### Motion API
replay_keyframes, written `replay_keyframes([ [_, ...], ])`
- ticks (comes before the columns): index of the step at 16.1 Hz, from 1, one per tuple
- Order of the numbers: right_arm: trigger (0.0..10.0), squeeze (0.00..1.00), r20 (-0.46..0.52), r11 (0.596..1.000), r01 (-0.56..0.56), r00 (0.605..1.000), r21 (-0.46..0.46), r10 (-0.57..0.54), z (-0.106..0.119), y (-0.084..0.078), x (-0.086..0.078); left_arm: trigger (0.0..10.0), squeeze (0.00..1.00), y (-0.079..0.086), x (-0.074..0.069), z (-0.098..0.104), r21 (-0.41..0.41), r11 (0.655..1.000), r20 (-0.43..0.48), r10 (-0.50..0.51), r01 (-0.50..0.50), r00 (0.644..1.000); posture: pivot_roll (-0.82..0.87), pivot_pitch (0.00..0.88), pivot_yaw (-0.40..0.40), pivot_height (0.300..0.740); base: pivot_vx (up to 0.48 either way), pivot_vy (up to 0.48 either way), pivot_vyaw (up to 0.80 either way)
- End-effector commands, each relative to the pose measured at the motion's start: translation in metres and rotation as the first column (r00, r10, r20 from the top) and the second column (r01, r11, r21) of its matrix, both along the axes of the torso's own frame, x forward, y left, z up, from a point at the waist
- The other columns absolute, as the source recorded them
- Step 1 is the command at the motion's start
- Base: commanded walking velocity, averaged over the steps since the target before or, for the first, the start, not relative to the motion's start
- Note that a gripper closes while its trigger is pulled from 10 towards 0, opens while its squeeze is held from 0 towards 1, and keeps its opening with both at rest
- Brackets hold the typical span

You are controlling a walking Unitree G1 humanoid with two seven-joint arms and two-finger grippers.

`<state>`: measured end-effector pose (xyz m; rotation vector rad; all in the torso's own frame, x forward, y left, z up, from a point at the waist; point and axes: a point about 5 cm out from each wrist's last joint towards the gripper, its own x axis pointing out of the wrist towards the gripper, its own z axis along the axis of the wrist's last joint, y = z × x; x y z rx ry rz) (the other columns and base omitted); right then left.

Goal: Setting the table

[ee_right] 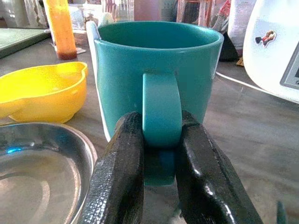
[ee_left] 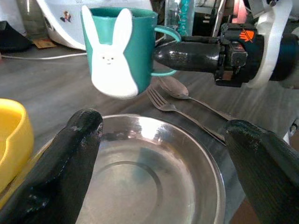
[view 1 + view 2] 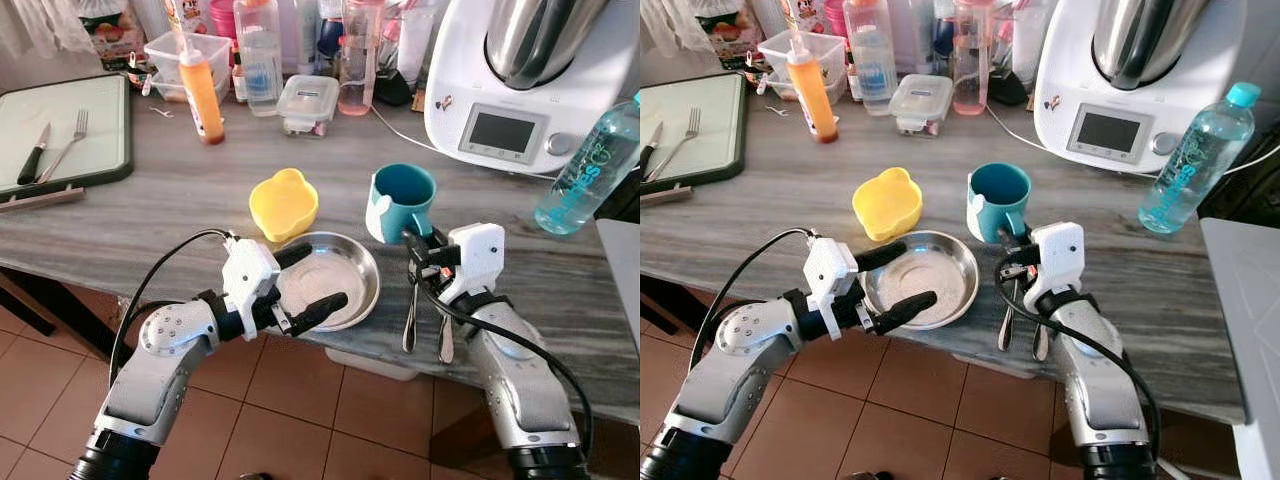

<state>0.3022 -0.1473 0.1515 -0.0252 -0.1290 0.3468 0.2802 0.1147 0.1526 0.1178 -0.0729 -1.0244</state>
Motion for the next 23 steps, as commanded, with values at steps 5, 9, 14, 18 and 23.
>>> replay_keyframes([
  [5, 10.0, 0.00, 0.008, 0.999, 0.045, 0.999, 0.017, -0.045, -0.005, -0.008, 0.004, 10.0, 0.00, -0.004, -0.001, -0.003, 0.066, 0.998, 0.003, 0.008, -0.008, 1.000, 0.10, 0.155, 0.002, 0.740, 0.000, 0.000, 0.00],
  [9, 10.0, 0.00, 0.010, 0.998, 0.048, 0.999, 0.048, -0.049, -0.009, -0.008, 0.006, 10.0, 0.00, -0.002, 0.005, -0.001, 0.066, 0.997, 0.010, 0.036, -0.036, 0.999, 0.11, 0.152, 0.011, 0.740, 0.000, 0.000, 0.00],
  [14, 10.0, 0.00, 0.001, 0.998, -0.018, 1.000, 0.053, 0.018, -0.011, 0.000, 0.012, 10.0, 0.00, -0.002, 0.003, -0.002, 0.069, 0.997, 0.003, 0.042, -0.042, 0.999, 0.12, 0.151, 0.015, 0.740, 0.000, 0.000, 0.00],
  [18, 10.0, 0.00, 0.013, 0.998, -0.052, 0.999, 0.031, 0.051, -0.009, 0.005, 0.020, 10.0, 0.00, -0.002, 0.003, -0.002, 0.072, 0.996, 0.000, 0.044, -0.044, 0.999, 0.12, 0.152, 0.012, 0.740, 0.000, 0.000, 0.00],
  [23, 10.0, 0.00, 0.015, 0.998, -0.056, 0.998, 0.032, 0.055, -0.009, 0.008, 0.029, 10.0, 0.00, -0.003, 0.003, -0.001, 0.069, 0.997, -0.002, 0.043, -0.043, 0.999, 0.13, 0.157, 0.018, 0.740, 0.000, 0.000, 0.00],
])
